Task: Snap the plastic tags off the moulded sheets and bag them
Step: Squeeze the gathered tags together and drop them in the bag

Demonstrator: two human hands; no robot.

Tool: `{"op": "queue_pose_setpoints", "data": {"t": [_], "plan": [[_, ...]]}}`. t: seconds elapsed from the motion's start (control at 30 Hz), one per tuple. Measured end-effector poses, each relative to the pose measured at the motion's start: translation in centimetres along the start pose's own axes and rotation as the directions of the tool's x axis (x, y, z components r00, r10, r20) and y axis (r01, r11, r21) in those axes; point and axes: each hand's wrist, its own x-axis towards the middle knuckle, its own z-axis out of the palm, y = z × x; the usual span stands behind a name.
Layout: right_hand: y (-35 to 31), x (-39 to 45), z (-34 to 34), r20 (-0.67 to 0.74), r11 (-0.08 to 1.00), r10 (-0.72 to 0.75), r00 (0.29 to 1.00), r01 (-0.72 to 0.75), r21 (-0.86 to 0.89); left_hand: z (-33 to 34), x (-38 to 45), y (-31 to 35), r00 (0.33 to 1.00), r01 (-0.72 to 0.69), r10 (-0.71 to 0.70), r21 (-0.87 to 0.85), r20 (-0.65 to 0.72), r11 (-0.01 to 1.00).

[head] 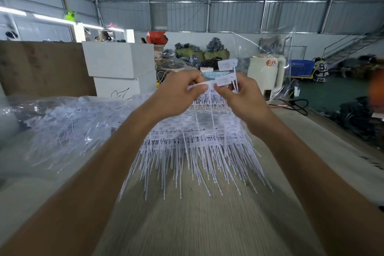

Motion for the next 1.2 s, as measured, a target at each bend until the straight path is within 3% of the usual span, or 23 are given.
{"op": "queue_pose_setpoints", "data": {"t": [0.1, 0.2, 0.33, 0.4, 0.47, 0.53, 0.6, 0.77, 0.93, 1.2], "plan": [[0.5, 0.0, 0.3, -0.038, 0.975, -0.013, 0.999, 0.004, -0.222, 0.5, 0.1, 0.0, 0.996, -0.052, 0.035, 0.198, 0.087, 0.979], [0.4, -0.2, 0.9, -0.027, 0.873, -0.138, 0.990, 0.108, -0.475, 0.4, 0.0, 0.2, 0.992, -0.076, 0.038, 0.322, 0.122, 0.944], [0.5, -0.2, 1.9, -0.039, 0.803, -0.263, 0.964, 0.196, -0.563, -0.3, -0.1, 0.1, 0.986, -0.110, 0.073, 0.259, 0.148, 0.960], [1.7, -0.1, 1.1, -0.089, 0.783, -0.234, 0.968, 0.134, -0.607, -0.9, -0.2, 0.9, 0.973, -0.144, 0.128, 0.075, 0.190, 0.987], [3.9, 0.0, -1.0, -0.172, 0.860, -0.035, 0.984, -0.058, -0.507, -1.1, -0.1, 1.9, 0.966, -0.170, 0.174, -0.039, 0.191, 0.985], [5.7, -0.3, -3.2, -0.180, 0.935, 0.193, 0.965, -0.236, -0.266, -1.0, 0.1, 2.4, 0.965, -0.190, 0.197, -0.057, 0.173, 0.980], [6.4, -0.6, -4.0, -0.151, 0.947, 0.267, 0.952, -0.288, -0.142, -0.7, 0.3, 2.0, 0.964, -0.185, 0.188, -0.030, 0.188, 0.982], [4.7, 0.1, -3.0, -0.058, 0.965, 0.261, 0.964, -0.262, -0.007, 0.1, 0.2, 0.0, 0.961, -0.117, 0.100, 0.051, 0.259, 0.992], [2.9, 0.3, -2.5, 0.035, 0.960, 0.219, 0.975, -0.222, 0.169, 0.1, -0.1, -0.9, 0.973, -0.042, 0.030, 0.047, 0.231, 0.998], [2.5, 0.5, -1.9, 0.004, 0.976, 0.201, 0.980, -0.200, 0.080, -0.1, -0.1, -1.0, 0.972, -0.012, 0.003, 0.035, 0.234, 0.999]]}}
